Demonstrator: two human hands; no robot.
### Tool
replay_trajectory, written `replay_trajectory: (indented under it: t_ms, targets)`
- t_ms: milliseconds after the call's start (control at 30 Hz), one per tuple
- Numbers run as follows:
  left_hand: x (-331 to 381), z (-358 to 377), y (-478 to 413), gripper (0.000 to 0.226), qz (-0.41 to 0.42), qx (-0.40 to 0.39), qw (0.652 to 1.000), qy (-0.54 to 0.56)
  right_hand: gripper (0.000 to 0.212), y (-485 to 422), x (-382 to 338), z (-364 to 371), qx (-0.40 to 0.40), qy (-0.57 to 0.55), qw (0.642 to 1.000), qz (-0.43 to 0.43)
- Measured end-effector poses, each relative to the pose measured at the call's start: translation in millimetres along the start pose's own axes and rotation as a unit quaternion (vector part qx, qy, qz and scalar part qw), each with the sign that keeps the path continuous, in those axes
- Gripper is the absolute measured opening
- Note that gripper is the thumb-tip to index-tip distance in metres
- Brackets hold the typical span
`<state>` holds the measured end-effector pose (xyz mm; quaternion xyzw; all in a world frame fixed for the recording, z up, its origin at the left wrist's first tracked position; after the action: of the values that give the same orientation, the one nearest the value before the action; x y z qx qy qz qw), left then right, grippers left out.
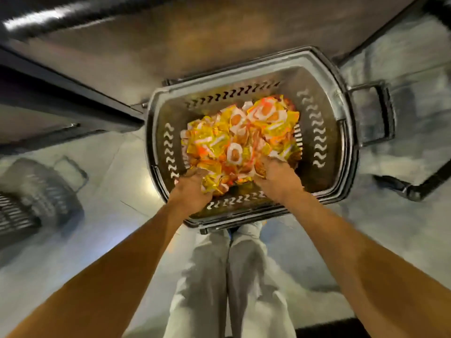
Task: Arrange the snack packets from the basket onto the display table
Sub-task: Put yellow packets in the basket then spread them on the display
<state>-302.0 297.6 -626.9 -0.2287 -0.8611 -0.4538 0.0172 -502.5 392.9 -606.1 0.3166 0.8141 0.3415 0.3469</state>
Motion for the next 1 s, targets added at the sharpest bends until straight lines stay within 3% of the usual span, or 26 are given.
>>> replay_trajectory:
  t_ms: [133, 267, 367, 433, 567, 833, 1000]
  targets:
    - [-17, 51, -60, 0.092, 0.026, 0.026, 0.996, -0.080, 0.054, -79, 29, 48, 0.000, -0.124, 0.992, 0.026]
    - [-21, 74, -94, 0.118, 0.016, 0.037, 0.998, -0.057, 0.074, -131, 49, 73, 0.024, -0.180, 0.975, 0.132]
    - [-17, 72, -105, 0.117, -0.022, 0.047, 0.997, -0.049, 0.117, -145, 54, 82, 0.072, -0.258, 0.943, 0.199]
    - [-17, 71, -110, 0.105, -0.041, 0.040, 0.997, -0.046, 0.129, -143, 51, 82, 0.116, -0.312, 0.924, 0.187]
    - [-18, 65, -112, 0.079, -0.046, 0.043, 0.997, -0.033, 0.109, -147, 38, 82, 0.133, -0.319, 0.932, 0.110]
    - [-28, 55, -92, 0.057, -0.040, 0.103, 0.994, 0.011, 0.023, -143, 49, 70, 0.203, -0.238, 0.947, 0.066]
    - [-23, 38, -53, 0.060, -0.041, 0.101, 0.994, -0.025, 0.017, -90, 51, 43, 0.203, -0.287, 0.936, 0.028]
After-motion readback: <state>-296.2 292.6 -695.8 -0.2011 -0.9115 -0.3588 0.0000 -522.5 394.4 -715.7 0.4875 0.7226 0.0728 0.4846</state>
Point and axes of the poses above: each hand's wrist, its own y-axis away from the middle knuckle, its own z-axis out of the palm, x = y × z, the point moved 5 cm from there along -y, towards the middle knuckle, and after that the axes turned 9 degrees about -y, right-handed, at the moved point
